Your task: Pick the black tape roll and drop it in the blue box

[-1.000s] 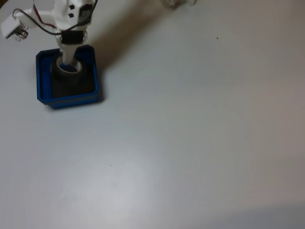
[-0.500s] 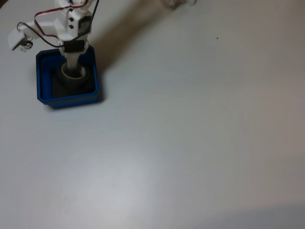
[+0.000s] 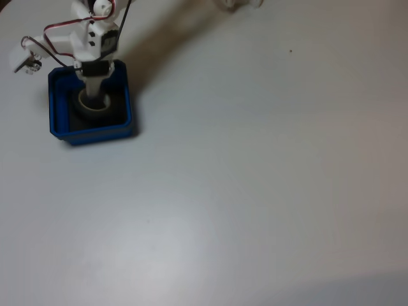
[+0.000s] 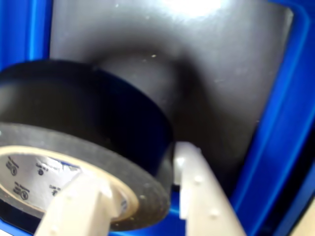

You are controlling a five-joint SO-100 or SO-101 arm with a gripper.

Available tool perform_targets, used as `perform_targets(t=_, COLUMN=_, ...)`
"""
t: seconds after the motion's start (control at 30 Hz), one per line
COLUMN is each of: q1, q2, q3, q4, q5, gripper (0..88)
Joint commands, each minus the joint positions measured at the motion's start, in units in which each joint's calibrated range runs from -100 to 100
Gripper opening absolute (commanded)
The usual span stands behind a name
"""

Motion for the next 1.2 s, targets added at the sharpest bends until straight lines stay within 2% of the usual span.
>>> perform_targets(t=0.0, q1=0.51, q2=-1.07, q3=-4.12, q4=-1.21, q5=0.18, gripper=1.2)
perform_targets(t=1.17, q1=1.58, q2=4.11, q3=-4.12, q4=-4.51, q5=1.23, gripper=1.3)
